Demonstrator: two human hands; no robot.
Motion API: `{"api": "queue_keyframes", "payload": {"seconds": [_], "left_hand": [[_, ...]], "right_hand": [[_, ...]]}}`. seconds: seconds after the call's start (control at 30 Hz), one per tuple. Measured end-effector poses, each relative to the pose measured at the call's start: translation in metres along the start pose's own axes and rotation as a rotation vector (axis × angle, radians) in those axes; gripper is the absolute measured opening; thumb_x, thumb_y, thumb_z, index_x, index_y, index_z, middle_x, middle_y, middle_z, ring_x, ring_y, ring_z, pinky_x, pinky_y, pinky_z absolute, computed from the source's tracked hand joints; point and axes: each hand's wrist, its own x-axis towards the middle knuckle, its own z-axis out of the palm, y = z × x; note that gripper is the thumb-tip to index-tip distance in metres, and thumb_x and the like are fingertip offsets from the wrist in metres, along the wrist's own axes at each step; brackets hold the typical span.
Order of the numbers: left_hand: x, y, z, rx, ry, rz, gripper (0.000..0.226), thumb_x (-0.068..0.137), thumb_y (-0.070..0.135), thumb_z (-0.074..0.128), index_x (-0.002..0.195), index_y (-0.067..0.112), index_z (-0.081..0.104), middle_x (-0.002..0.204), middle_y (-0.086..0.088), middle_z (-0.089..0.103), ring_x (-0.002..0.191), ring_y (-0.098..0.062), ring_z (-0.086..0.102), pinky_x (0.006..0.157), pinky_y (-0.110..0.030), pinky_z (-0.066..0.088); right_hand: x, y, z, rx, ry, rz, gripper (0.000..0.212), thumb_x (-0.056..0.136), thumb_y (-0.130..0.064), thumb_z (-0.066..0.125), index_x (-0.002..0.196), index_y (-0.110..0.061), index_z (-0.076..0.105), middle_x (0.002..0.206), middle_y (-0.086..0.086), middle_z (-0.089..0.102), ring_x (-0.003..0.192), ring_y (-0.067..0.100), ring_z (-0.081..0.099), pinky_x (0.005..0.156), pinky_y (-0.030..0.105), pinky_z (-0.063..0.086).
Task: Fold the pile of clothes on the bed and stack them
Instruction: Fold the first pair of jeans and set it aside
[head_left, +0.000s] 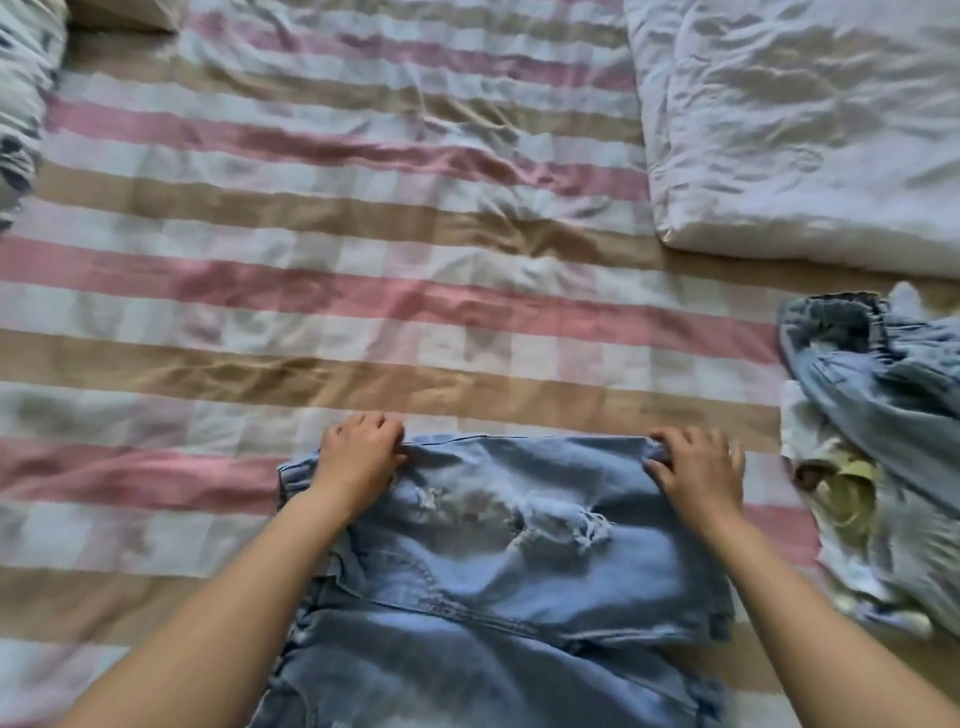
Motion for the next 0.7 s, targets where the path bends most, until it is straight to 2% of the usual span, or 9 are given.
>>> {"api": "queue_keyframes", "payload": {"seconds": [0.07, 0.2, 0.33, 0.4, 0.5, 0.57, 0.63, 0.67, 0.7], "left_hand": [[0.006, 0.0, 0.0, 0.064, -0.021, 0.004, 0.022, 0.092, 0.033, 0.049, 0.108, 0.019, 0.051, 0.119, -0.001, 0.053, 0.116, -0.022, 0.045, 0.082, -0.033, 0.035], [0.013, 0.004, -0.005, -0.001, 0.197, -0.048, 0.016, 0.085, 0.022, 0.058, 0.097, 0.012, 0.058, 0.107, -0.008, 0.058, 0.107, -0.026, 0.048, 0.073, -0.034, 0.03], [0.0, 0.011, 0.001, -0.023, 0.244, -0.033, 0.038, 0.084, 0.024, 0.062, 0.118, 0.01, 0.055, 0.12, -0.012, 0.055, 0.113, -0.032, 0.046, 0.093, -0.045, 0.032], [-0.009, 0.007, 0.003, -0.005, 0.19, -0.065, 0.045, 0.089, 0.032, 0.055, 0.129, 0.013, 0.048, 0.127, -0.009, 0.052, 0.117, -0.029, 0.045, 0.101, -0.048, 0.026], [-0.009, -0.009, 0.0, -0.042, 0.129, -0.106, 0.04, 0.09, 0.04, 0.052, 0.122, 0.016, 0.054, 0.122, -0.006, 0.054, 0.116, -0.027, 0.046, 0.104, -0.05, 0.022], [-0.007, -0.02, -0.007, -0.152, 0.088, -0.094, 0.035, 0.086, 0.037, 0.061, 0.113, 0.015, 0.061, 0.116, -0.007, 0.057, 0.114, -0.028, 0.048, 0.099, -0.043, 0.029], [-0.008, -0.026, -0.017, -0.303, 0.029, -0.057, 0.021, 0.081, 0.023, 0.07, 0.096, 0.01, 0.065, 0.099, -0.01, 0.059, 0.101, -0.029, 0.054, 0.078, -0.033, 0.037], [-0.01, -0.029, -0.023, -0.344, -0.003, -0.051, 0.012, 0.078, 0.016, 0.072, 0.082, 0.01, 0.062, 0.087, -0.01, 0.058, 0.09, -0.028, 0.055, 0.066, -0.031, 0.032], [-0.014, -0.031, -0.028, -0.365, -0.016, -0.059, 0.017, 0.076, 0.011, 0.073, 0.072, 0.013, 0.056, 0.078, -0.008, 0.055, 0.081, -0.025, 0.054, 0.059, -0.031, 0.025]], "right_hand": [[0.009, 0.001, -0.005, -0.019, 0.066, 0.007, 0.022, 0.086, -0.027, 0.059, 0.105, -0.019, 0.062, 0.109, 0.008, 0.061, 0.107, 0.03, 0.047, 0.098, 0.042, 0.026], [0.031, -0.015, -0.015, 0.143, 0.249, 0.101, 0.019, 0.086, -0.021, 0.057, 0.102, -0.012, 0.063, 0.106, 0.015, 0.061, 0.103, 0.035, 0.05, 0.087, 0.041, 0.033], [0.026, -0.023, -0.003, 0.318, 0.087, 0.165, 0.049, 0.087, -0.021, 0.06, 0.133, -0.017, 0.043, 0.134, 0.013, 0.045, 0.123, 0.036, 0.037, 0.098, 0.046, 0.033], [0.016, -0.017, 0.005, 0.41, 0.07, 0.096, 0.06, 0.089, -0.02, 0.058, 0.142, -0.013, 0.031, 0.141, 0.016, 0.039, 0.127, 0.036, 0.032, 0.103, 0.043, 0.029], [0.022, -0.014, 0.007, 0.576, 0.099, 0.034, 0.059, 0.093, -0.02, 0.053, 0.145, -0.009, 0.027, 0.144, 0.016, 0.038, 0.131, 0.034, 0.031, 0.106, 0.037, 0.024], [0.037, -0.018, 0.005, 0.67, 0.092, 0.073, 0.055, 0.091, -0.02, 0.057, 0.141, -0.011, 0.035, 0.138, 0.015, 0.047, 0.128, 0.033, 0.037, 0.104, 0.036, 0.029], [0.045, -0.02, 0.001, 0.693, 0.079, 0.078, 0.043, 0.087, -0.015, 0.063, 0.128, -0.009, 0.053, 0.124, 0.015, 0.059, 0.117, 0.03, 0.049, 0.091, 0.028, 0.039], [0.044, -0.02, -0.001, 0.716, 0.092, 0.074, 0.034, 0.084, -0.012, 0.065, 0.117, -0.008, 0.061, 0.115, 0.015, 0.064, 0.107, 0.026, 0.056, 0.079, 0.023, 0.039], [0.039, -0.018, -0.005, 0.739, 0.113, 0.074, 0.026, 0.082, -0.01, 0.067, 0.108, -0.007, 0.067, 0.108, 0.015, 0.068, 0.096, 0.022, 0.059, 0.07, 0.021, 0.038]]}}
